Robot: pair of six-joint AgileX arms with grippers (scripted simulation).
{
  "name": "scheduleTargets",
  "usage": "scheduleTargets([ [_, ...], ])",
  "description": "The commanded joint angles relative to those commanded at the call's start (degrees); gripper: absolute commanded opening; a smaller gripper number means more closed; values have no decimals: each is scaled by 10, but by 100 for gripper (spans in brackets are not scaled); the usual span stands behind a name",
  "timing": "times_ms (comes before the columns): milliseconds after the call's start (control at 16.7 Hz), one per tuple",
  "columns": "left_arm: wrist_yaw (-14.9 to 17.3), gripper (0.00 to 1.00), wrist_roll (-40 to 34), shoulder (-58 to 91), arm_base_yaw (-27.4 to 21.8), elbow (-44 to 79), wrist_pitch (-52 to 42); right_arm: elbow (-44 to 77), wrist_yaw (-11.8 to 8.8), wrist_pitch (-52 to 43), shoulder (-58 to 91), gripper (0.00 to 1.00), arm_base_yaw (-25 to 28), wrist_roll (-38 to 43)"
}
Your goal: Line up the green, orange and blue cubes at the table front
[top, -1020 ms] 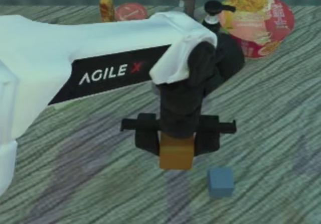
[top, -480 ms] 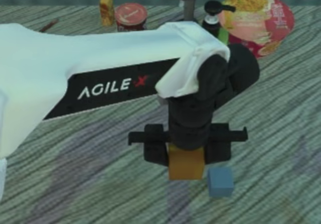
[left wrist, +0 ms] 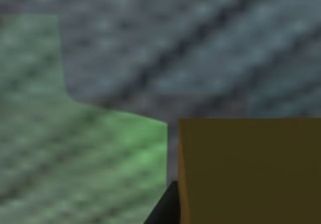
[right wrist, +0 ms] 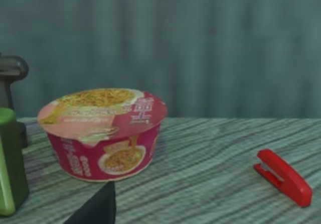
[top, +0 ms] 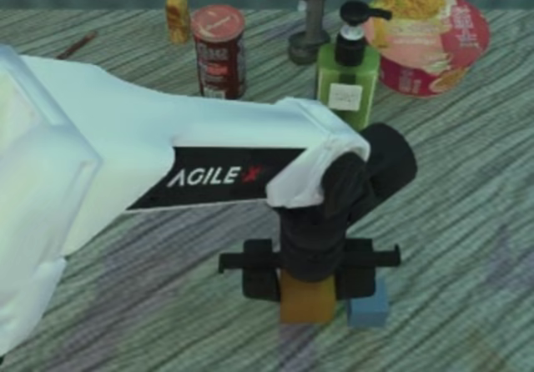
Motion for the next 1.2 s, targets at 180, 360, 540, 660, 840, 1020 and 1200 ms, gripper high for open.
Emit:
scheduleTargets([
  [180, 0, 0, 0, 4, 0, -9, 12, 0, 0, 0, 0, 100, 0, 0],
  [360, 0, 8, 0, 4, 0, -9, 12, 0, 0, 0, 0, 100, 0, 0],
  [540, 0, 30, 0, 4, 0, -9, 12, 0, 0, 0, 0, 100, 0, 0],
  [660, 0, 45, 0, 4, 0, -9, 12, 0, 0, 0, 0, 100, 0, 0],
  [840, 0, 68, 0, 4, 0, -9, 12, 0, 0, 0, 0, 100, 0, 0],
  [1020, 0, 90, 0, 4, 0, -9, 12, 0, 0, 0, 0, 100, 0, 0],
  [1200, 0, 100, 0, 4, 0, -9, 12, 0, 0, 0, 0, 100, 0, 0],
])
